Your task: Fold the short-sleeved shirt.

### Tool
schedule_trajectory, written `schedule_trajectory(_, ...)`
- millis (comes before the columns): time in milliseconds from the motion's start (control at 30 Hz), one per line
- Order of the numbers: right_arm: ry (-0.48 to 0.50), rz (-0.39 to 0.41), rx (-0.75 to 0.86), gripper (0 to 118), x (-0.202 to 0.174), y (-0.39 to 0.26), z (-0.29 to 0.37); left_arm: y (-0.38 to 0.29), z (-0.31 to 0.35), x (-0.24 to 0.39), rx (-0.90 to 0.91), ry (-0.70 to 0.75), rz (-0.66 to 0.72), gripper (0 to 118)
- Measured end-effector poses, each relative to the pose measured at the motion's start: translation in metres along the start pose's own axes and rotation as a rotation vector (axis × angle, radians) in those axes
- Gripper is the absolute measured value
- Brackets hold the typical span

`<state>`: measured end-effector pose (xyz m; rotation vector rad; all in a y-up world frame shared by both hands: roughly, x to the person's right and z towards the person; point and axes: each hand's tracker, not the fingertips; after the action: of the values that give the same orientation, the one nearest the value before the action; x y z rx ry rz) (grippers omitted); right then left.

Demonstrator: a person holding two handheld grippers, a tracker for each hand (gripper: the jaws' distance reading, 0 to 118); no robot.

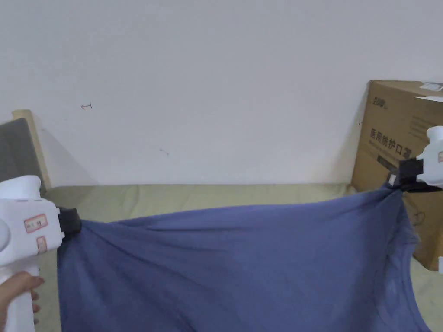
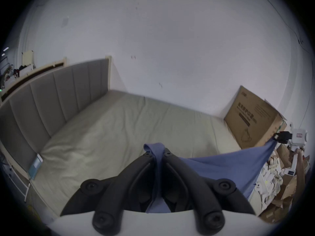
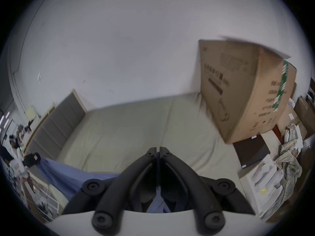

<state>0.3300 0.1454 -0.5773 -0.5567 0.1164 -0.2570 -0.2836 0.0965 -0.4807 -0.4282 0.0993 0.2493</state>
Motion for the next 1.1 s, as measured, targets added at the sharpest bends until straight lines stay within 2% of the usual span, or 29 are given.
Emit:
schedule_trajectory(33, 0.033, -0.043, 0.021, 1, -0.001, 0.008, 0.012, 0.012, 0.003, 0.001, 0.033, -0.019, 0.031, 4)
schedule_trajectory(100, 0.071, -0.072, 0.074, 1, -0.005, 0.022, 0.032, 0.034, 0.008, 0.008, 0.042, -0.034, 0.013, 4)
schedule_trajectory(233, 0.046, -0.105, 0.087, 1, -0.018, 0.052, 0.042, 0.085, 0.004, 0.029, 0.084, -0.019, -0.105, 4)
schedule_trajectory(433, 0.055, -0.164, 0.137, 1, -0.025, 0.113, 0.024, 0.152, -0.019, 0.043, 0.111, -0.013, -0.149, 4)
schedule_trajectory(633, 0.045, -0.157, 0.207, 1, -0.058, 0.174, 0.017, 0.219, -0.052, 0.052, 0.17, 0.001, -0.135, 4)
schedule_trajectory(733, 0.046, -0.153, 0.239, 1, -0.07, 0.204, 0.015, 0.251, -0.066, 0.061, 0.227, 0.032, -0.188, 4)
schedule_trajectory(800, 0.041, -0.156, 0.298, 1, -0.081, 0.224, 0.02, 0.268, -0.066, 0.065, 0.311, 0.052, -0.135, 4)
schedule_trajectory(833, 0.071, -0.151, 0.329, 1, -0.086, 0.233, 0.024, 0.278, -0.065, 0.069, 0.324, 0.059, -0.188, 4)
schedule_trajectory(900, 0.081, -0.096, 0.357, 1, -0.096, 0.24, 0.032, 0.291, -0.064, 0.074, 0.356, 0.084, -0.216, 4)
schedule_trajectory(933, 0.044, -0.082, 0.348, 1, -0.099, 0.243, 0.031, 0.299, -0.066, 0.075, 0.345, 0.089, -0.26, 4)
schedule_trajectory(1100, 0.01, -0.072, 0.346, 1, -0.098, 0.233, 0.011, 0.293, -0.088, 0.07, 0.333, 0.047, -0.217, 4)
